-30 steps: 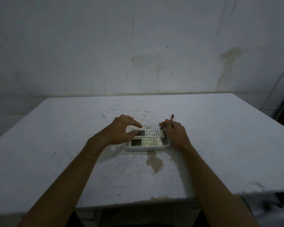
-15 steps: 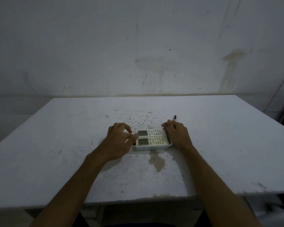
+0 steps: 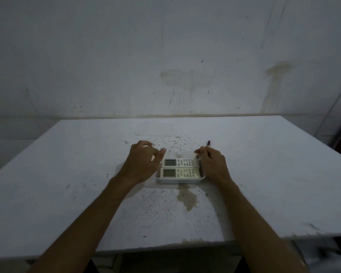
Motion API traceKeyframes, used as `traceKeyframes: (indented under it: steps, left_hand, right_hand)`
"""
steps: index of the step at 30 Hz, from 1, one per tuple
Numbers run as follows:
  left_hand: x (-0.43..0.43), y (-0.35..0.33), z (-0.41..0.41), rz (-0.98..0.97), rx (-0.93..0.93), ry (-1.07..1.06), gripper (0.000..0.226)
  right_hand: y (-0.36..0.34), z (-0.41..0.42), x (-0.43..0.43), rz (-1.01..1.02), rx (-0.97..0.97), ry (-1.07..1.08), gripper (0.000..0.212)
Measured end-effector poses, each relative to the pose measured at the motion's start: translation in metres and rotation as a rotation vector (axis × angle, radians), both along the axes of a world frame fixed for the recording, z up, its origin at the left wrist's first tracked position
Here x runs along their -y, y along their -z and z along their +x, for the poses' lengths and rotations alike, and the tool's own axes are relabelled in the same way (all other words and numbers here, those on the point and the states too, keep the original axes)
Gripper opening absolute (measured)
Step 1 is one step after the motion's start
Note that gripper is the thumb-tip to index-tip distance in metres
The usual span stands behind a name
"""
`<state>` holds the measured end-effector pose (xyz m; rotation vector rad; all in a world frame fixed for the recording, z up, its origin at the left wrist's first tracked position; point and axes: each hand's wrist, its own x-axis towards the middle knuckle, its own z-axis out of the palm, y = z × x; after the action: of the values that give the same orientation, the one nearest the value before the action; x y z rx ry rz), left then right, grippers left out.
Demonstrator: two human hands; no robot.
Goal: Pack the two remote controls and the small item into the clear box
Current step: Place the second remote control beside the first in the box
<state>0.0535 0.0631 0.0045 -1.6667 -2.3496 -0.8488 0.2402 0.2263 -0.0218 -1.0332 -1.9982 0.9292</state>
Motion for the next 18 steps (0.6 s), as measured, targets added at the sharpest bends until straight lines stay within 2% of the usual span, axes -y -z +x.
traceKeyframes:
  steps: [3, 6, 9, 14, 18]
  left_hand:
    - [-0.02, 0.001, -0.014, 0.139, 0.043, 0.014, 0.064]
    - [-0.041, 0.003, -0.038, 0.058, 0.169, 0.014, 0.057]
    - [-0.038, 0.022, -0.069, -0.054, 0.15, -0.089, 0.046]
    - [-0.025, 0.05, -0.088, -0.185, 0.084, -0.086, 0.065]
    - [-0.026, 0.047, -0.078, -0.166, 0.034, -0.088, 0.07]
  right_hand:
    - [-0.002, 0.006, -0.01, 0.021, -0.062, 0.155, 0.026]
    - [0.001, 0.015, -0.031, 0.053, -0.046, 0.266, 0.022]
    - [0.0, 0.012, -0.049, 0.01, 0.045, 0.264, 0.03]
    - [-0.002, -0.008, -0.067, 0.032, 0.14, 0.291, 0.048]
    - [-0.005, -0.018, -0.069, 0.086, 0.245, 0.326, 0.041]
